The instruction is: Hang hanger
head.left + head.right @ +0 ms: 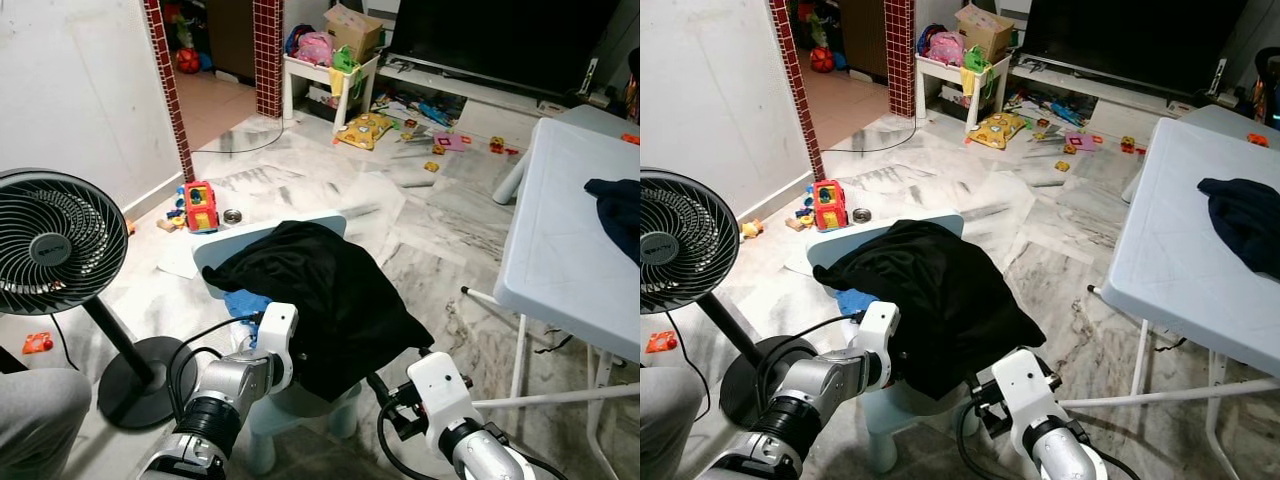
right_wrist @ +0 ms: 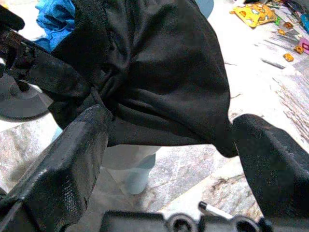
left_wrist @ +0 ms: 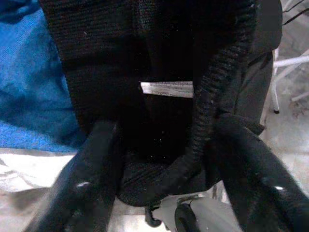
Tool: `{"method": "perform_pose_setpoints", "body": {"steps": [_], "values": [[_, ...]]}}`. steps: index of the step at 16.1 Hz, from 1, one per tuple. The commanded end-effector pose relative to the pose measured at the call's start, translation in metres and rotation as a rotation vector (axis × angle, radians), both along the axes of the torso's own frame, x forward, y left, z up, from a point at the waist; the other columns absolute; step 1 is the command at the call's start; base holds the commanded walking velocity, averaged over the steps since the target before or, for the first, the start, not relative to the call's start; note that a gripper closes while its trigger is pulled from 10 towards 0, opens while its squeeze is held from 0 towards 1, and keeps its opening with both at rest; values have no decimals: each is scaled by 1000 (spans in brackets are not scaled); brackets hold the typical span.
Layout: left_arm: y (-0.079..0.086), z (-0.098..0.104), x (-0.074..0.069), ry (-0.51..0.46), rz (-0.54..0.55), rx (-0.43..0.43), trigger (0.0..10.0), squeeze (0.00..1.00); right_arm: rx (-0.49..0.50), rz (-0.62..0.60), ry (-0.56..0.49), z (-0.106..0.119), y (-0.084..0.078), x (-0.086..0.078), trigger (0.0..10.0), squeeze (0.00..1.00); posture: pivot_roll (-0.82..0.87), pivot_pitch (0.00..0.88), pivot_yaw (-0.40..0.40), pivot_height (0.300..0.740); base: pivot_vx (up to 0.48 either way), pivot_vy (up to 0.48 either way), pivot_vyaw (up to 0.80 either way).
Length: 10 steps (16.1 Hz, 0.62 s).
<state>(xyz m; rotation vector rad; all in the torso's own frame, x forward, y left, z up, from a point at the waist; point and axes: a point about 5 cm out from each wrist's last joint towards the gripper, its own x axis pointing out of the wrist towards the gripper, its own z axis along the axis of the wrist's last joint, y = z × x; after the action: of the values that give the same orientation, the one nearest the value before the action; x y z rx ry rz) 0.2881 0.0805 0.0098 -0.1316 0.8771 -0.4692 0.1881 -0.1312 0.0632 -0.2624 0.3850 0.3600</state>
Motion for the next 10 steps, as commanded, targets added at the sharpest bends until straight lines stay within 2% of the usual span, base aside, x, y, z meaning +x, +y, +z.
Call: {"method": "perform_pose_setpoints", "body": {"steps": [1,10], "values": [[-1,1,3,-10,-16,13,0,0,-8,-9,-17,4,-3,1,10000,0,-10,0,-55,740,0,0,0],[-2,1,7,-70,-45,16,0,0,-10,-6,-16,2,-4,4,10000,0,-6,0,-57,740,0,0,0]]}}
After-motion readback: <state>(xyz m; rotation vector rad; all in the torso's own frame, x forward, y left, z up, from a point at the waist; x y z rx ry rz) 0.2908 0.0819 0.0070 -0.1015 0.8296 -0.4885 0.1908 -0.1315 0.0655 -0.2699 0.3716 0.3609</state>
